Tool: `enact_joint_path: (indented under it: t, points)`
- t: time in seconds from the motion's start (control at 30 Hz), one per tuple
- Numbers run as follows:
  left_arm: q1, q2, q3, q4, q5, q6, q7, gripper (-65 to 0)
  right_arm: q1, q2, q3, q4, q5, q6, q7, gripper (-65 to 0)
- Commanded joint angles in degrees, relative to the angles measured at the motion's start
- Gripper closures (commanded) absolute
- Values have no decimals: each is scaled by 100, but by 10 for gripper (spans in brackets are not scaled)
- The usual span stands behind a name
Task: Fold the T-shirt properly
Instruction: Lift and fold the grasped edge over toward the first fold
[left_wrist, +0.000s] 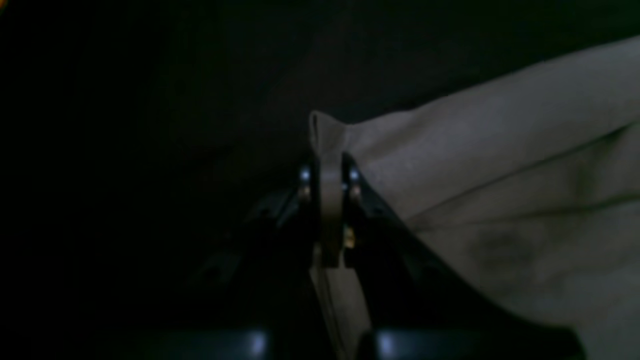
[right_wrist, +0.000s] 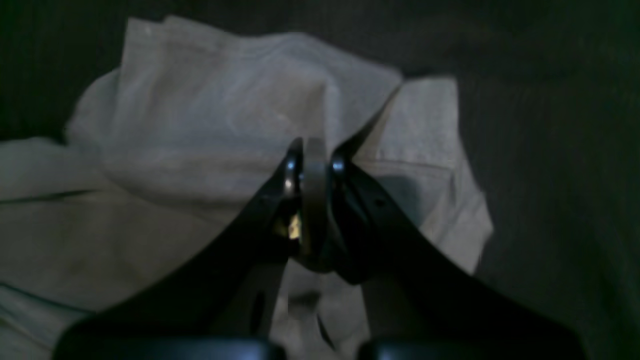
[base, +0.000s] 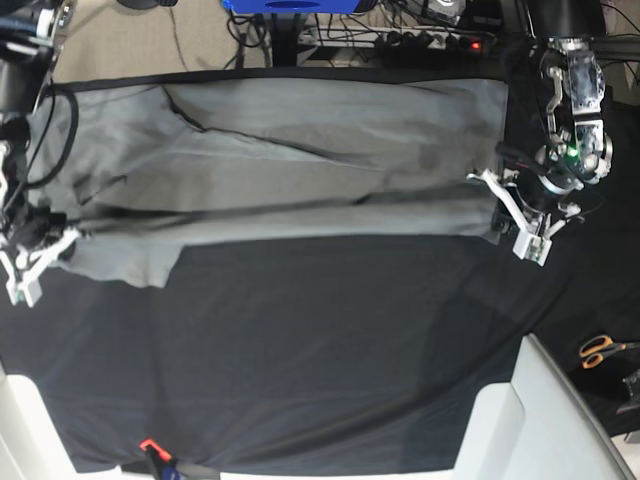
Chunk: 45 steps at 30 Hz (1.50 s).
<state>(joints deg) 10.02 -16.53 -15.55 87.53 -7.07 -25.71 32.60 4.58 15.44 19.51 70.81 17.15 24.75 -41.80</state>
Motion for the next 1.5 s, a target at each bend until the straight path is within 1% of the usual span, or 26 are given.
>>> enact_joint_path:
  t: [0.0, 0.17, 0.37, 0.47, 0.63, 0.7, 0.83, 0.93, 1.3, 1.37, 1.47]
  points:
    - [48, -92, -40, 175, -36, 0, -108, 0, 21, 16, 58, 221, 48, 17, 88, -2]
    - [400, -92, -40, 439, -36, 0, -108, 0, -278, -177, 436, 511, 39, 17, -150, -2]
    - [734, -92, -40, 711, -36, 0, -108, 0, -752, -239, 462, 950, 48, 17, -150, -2]
    - [875, -92, -40, 834, -36, 0, -108, 0, -990, -344, 462, 1152, 48, 17, -150, -2]
    - [989, -100, -40, 834, -36, 0, -108, 0, -1227, -423, 471, 1258, 48, 17, -150, -2]
    - [1033, -127, -40, 843, -36, 0, -108, 0, -1289, -458, 586, 1258, 48, 17, -150, -2]
    - [1033, -162, -40, 843, -36, 0, -108, 0, -1368, -450, 612, 1267, 39, 26, -141, 0]
    - [1033, -320, -32, 922, -36, -9, -108, 0, -1394, -432, 612, 1355, 22, 26, -132, 0]
    - [1033, -338, -23, 896, -36, -9, -108, 0, -1394, -327, 612, 1355, 4, 26, -114, 0]
    - [1033, -338, -23, 896, -27, -9, -108, 0, -1394, -239, 612, 1355, 4, 26, -123, 0]
    - [1033, -338, 3, 896, -18, -9, -108, 0, -1394, -230, 612, 1346, 4, 26, -132, 0]
